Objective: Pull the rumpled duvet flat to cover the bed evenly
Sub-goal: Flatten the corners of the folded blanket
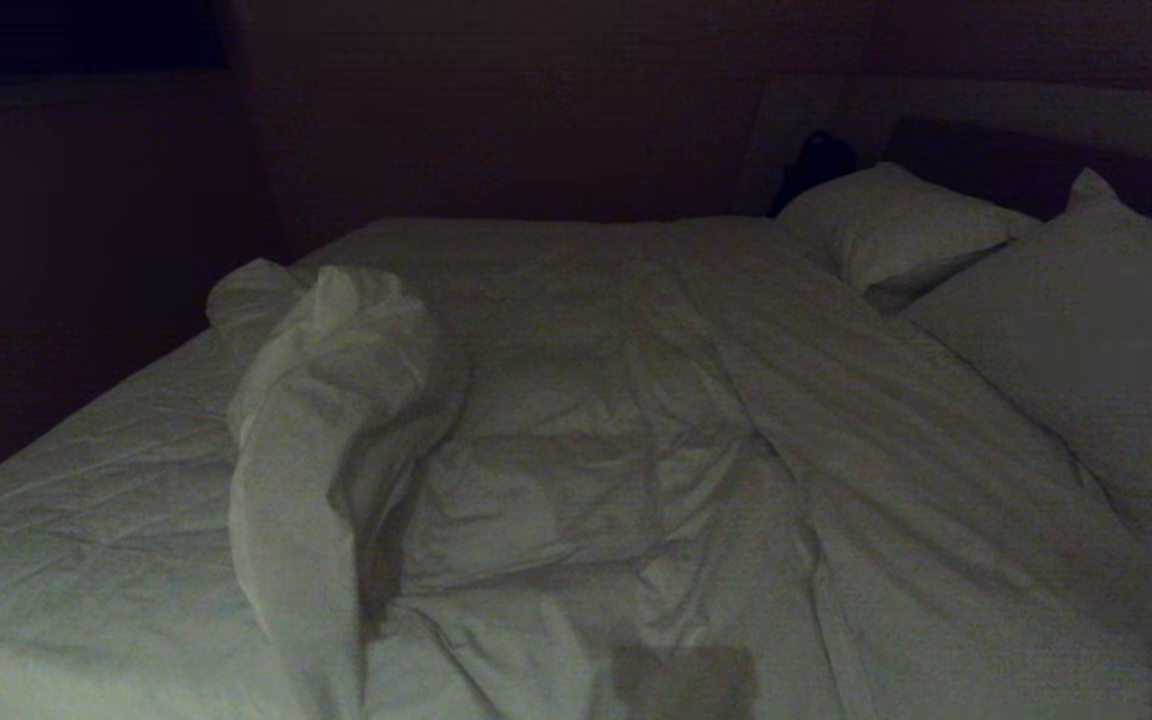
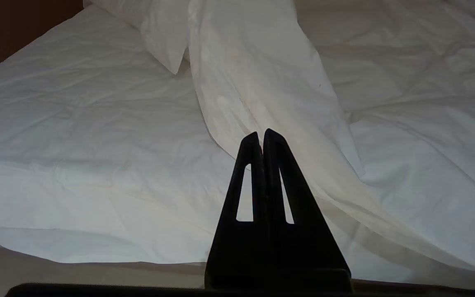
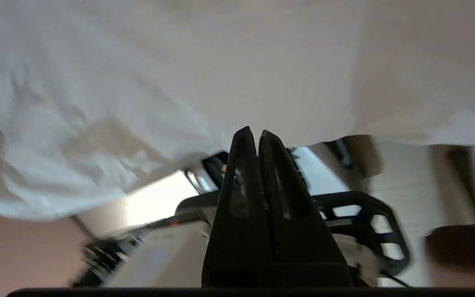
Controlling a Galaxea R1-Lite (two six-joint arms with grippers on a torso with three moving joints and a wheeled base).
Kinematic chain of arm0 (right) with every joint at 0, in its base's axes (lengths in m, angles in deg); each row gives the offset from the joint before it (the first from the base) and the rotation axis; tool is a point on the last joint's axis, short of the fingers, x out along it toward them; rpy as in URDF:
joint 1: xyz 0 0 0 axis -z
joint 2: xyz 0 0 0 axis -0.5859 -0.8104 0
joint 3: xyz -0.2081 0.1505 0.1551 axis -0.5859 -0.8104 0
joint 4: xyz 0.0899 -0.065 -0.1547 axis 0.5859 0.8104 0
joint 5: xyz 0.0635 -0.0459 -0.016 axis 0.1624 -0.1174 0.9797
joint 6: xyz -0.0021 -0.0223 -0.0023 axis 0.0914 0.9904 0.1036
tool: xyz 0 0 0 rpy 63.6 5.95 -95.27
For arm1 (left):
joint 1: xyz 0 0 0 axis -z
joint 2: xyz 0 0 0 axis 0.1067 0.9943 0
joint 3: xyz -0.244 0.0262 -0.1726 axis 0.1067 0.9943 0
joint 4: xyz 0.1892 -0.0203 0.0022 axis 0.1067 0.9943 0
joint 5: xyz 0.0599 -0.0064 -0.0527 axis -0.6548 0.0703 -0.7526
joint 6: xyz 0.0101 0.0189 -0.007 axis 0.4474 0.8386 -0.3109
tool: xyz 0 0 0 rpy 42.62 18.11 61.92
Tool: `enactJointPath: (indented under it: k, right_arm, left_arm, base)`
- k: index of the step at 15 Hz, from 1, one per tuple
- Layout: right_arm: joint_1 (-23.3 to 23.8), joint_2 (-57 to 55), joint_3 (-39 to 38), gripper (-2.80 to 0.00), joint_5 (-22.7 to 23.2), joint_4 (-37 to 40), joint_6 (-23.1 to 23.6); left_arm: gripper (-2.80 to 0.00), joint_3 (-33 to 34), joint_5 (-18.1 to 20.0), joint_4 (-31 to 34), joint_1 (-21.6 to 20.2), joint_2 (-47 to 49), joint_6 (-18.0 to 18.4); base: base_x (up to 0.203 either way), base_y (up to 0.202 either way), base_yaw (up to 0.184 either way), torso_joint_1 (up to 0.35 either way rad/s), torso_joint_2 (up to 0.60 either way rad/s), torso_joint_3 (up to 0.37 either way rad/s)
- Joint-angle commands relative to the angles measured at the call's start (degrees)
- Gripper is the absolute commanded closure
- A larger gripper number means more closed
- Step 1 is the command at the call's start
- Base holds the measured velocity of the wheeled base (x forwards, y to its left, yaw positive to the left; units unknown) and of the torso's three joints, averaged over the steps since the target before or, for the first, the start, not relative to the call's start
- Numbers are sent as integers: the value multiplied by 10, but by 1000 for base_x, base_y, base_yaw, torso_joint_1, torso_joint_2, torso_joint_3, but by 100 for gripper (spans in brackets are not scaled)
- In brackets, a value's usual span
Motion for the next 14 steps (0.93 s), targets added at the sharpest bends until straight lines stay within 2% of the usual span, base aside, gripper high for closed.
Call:
enactJointPath:
  k: [1,4,8,11,12,14]
  right_arm:
    - [-18,5,29,0,-27,66,124]
    - [-33,11,21,0,-104,32,88]
    - [-33,41,-97,0,-190,-118,87]
    - [-32,63,-212,0,-218,-273,91]
    - [-30,66,-236,0,-221,-303,91]
    - [-17,66,-258,0,-217,-312,87]
  left_arm:
    - [0,0,0,0,0,0,0]
    - [0,0,0,0,0,0,0]
    - [0,0,0,0,0,0,0]
    - [0,0,0,0,0,0,0]
    - [0,0,0,0,0,0,0]
    - [0,0,0,0,0,0,0]
  base:
    - [0,0,0,0,0,0]
    - [0,0,0,0,0,0]
    - [0,0,0,0,0,0]
    - [0,0,0,0,0,0]
    - [0,0,0,0,0,0]
    - [0,0,0,0,0,0]
